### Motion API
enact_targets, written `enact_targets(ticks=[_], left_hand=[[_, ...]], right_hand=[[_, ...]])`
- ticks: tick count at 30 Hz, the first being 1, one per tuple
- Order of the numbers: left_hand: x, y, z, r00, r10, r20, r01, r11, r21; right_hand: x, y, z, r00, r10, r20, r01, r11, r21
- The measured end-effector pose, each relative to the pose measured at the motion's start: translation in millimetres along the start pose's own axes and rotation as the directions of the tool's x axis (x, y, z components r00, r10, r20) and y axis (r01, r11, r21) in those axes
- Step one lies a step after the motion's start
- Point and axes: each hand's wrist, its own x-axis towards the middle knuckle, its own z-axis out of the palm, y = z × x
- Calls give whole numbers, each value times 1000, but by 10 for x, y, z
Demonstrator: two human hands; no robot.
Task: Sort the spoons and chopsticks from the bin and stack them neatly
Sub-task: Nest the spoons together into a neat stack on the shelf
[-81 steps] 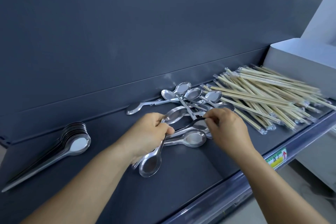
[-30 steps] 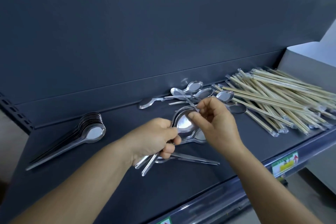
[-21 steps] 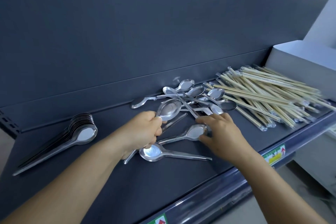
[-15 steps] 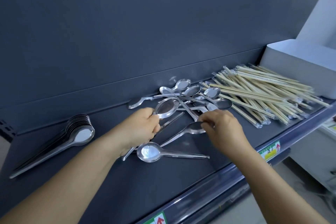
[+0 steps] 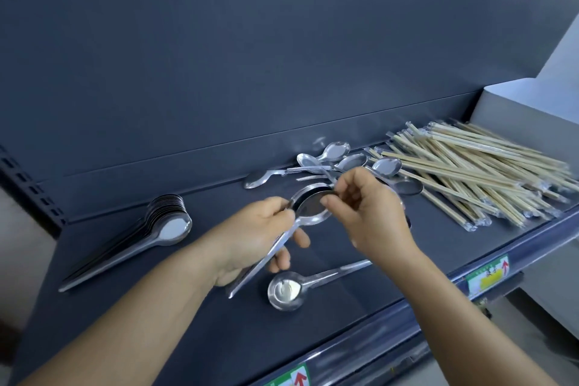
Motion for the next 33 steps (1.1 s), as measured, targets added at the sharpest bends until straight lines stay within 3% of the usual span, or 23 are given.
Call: enact_targets(ticks=[5, 11, 15, 18, 27, 33], left_hand=[[-158, -187, -167, 997, -31, -77, 30, 999, -13], [-320, -336, -520, 948, -24, -318, 21, 1000, -12], [-391, -394, -654, 944, -30, -328, 28, 1000, -9], [-416, -455, -684, 953, -27, -303, 30, 1000, 7], [-375, -604, -733, 966, 6, -257, 16, 996, 83], [-374, -568, -706, 985, -8, -170, -3, 998, -59]], right_hand=[[-43, -127, 305, 997, -26, 68, 28, 999, -39], [-105, -152, 505, 973, -92, 210, 165, 916, -367], [-128, -141, 689, 936, -85, 342, 273, 790, -549], [-138, -129, 762, 937, -10, 348, 234, 758, -609], [-178, -193, 706, 976, -79, 204, 174, 845, -506], [-221, -412, 618, 987, -90, 136, 127, 946, -297]])
